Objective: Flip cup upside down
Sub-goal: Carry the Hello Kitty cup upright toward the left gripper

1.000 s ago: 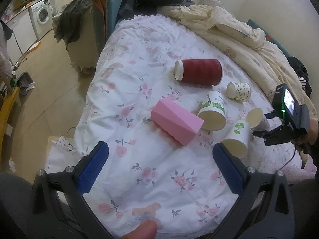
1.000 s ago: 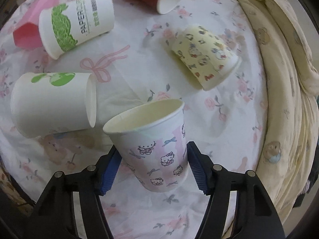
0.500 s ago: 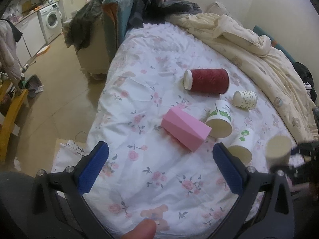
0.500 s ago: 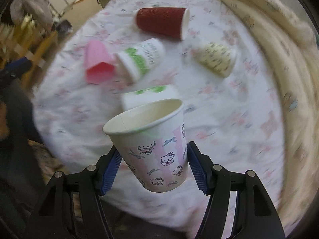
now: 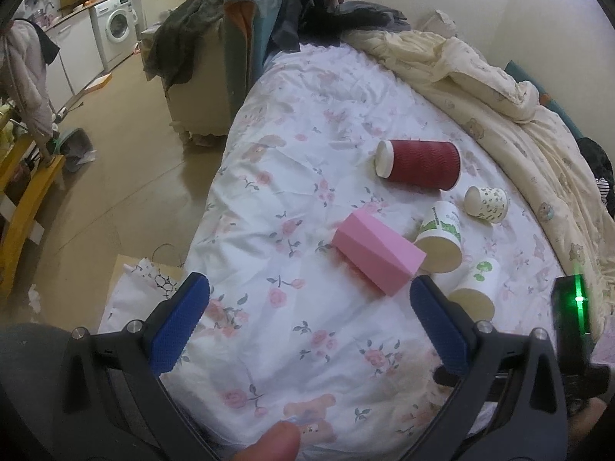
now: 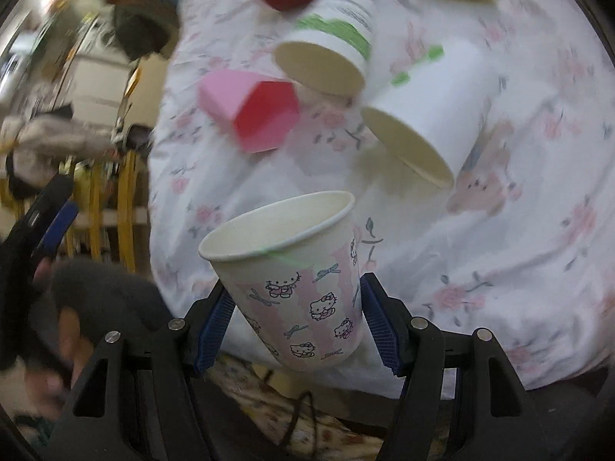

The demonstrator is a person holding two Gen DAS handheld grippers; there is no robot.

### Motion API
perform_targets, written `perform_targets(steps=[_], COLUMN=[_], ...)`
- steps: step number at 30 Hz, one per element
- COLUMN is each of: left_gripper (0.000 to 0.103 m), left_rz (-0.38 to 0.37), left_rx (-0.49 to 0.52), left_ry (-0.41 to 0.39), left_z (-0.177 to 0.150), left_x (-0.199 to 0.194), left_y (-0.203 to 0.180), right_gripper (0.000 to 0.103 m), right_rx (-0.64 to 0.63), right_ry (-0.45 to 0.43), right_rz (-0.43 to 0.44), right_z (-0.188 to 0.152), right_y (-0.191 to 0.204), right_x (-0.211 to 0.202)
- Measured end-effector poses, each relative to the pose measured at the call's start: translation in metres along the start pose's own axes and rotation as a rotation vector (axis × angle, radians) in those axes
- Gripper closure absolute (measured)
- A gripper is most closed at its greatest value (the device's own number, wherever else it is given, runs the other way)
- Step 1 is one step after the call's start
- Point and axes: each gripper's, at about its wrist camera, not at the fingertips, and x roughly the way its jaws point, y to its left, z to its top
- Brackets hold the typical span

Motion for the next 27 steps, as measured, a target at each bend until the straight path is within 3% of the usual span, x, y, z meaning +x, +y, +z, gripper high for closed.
perform_targets(steps=[9,10,12,15,20,24,27], left_gripper=[0.0,0.0,0.0,0.0,0.0,0.0,0.0], left_rz=[-0.001,-0.003,-0.011,-0.019,-0.03,-0.029,-0.03], left_rx=[0.008,0.009,0.012,0.02,0.009,0.01,0.017], left_ry=[0.029,0.029,0.034,0.027,0.018,0.018,0.016], left_z=[-0.003,-0.003,-0.003,-0.002,-0.003,-0.003,-0.003], left_x=[0.005,0.005,0.005,0.004,0.002,0.003,0.003], left_y=[0.0,0.0,-0.002,-0.003,-0.004,-0.005,-0.008], right_gripper=[0.034,0.029,0.019,0.019,0.017,0.013,0.011], right_rx=[-0.009,-0.015,-0.012,-0.021,-0.035,-0.068,-0.094], right_ry=[0.05,0.051,0.055,0.012,0.018,-0.054,-0.169], right_rz=[-0.082,-0.085,-0.075,-0.082,-0.036,-0.02,-0.017], right_z=[0.004,0.004,0.002,0.001,-0.002,-0.007,-0.01], right_y=[0.0,0.001,0.001,0.003,0.005,0.011,0.012], right_x=[0.031,0.03,0.029,0.018,0.0,-0.032,-0.065])
